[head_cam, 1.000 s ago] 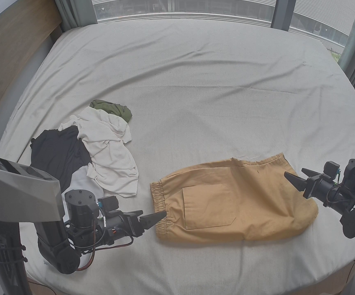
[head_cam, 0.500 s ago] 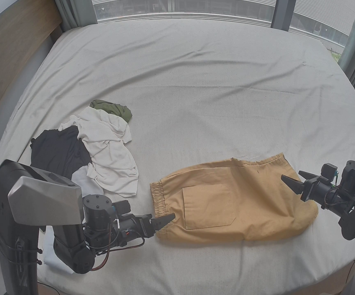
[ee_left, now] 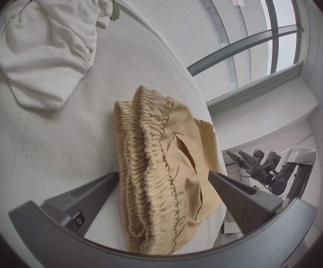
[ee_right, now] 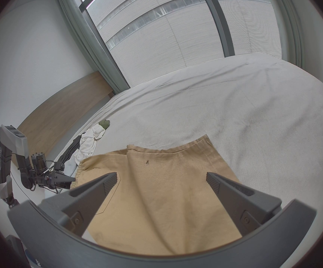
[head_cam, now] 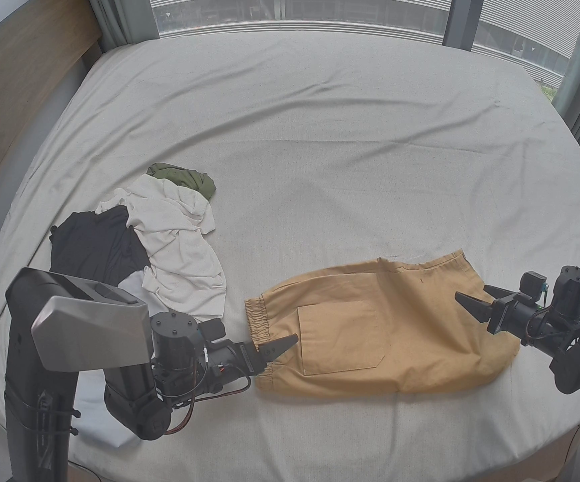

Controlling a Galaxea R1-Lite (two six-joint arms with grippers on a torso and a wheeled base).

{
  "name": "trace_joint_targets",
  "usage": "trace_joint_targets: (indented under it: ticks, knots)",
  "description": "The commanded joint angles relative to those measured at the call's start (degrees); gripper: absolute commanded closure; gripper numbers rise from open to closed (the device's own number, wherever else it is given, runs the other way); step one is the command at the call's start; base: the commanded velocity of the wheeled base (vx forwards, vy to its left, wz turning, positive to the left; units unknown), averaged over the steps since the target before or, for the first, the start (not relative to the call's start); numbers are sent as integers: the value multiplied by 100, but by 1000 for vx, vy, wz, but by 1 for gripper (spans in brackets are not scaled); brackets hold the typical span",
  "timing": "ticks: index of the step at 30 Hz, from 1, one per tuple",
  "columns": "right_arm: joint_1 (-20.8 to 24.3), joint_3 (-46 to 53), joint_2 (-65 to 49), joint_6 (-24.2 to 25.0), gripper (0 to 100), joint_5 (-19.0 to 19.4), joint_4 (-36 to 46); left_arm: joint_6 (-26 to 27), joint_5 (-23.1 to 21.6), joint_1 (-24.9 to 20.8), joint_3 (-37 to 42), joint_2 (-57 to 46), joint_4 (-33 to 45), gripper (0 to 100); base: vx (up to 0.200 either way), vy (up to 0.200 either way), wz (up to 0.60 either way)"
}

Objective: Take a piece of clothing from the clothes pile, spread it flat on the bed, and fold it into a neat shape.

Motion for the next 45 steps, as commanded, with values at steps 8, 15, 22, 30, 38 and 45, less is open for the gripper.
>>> trace_joint_targets:
  ticks: [8,15,22,30,38,45]
  knots:
    - [73,-1,94,0,0,-6,-1,-591,3,-225,-397,46,-11,0,0,0,0]
    - [82,-1,137,0,0,-6,-1,-951,-6,-260,-476,64,-11,0,0,0,0]
    - [125,8,190,0,0,-6,-1,-1136,11,-234,-476,134,-11,0,0,0,0]
    - [117,-1,190,0,0,-6,-1,-1277,91,-216,-265,90,-11,100,0,0,0]
    - [125,-1,225,0,0,-6,-1,-1277,82,-154,623,-613,-2,100,0,0,0]
    - [117,-1,225,0,0,-6,-1,-1250,82,109,1142,-912,-2,100,0,0,0]
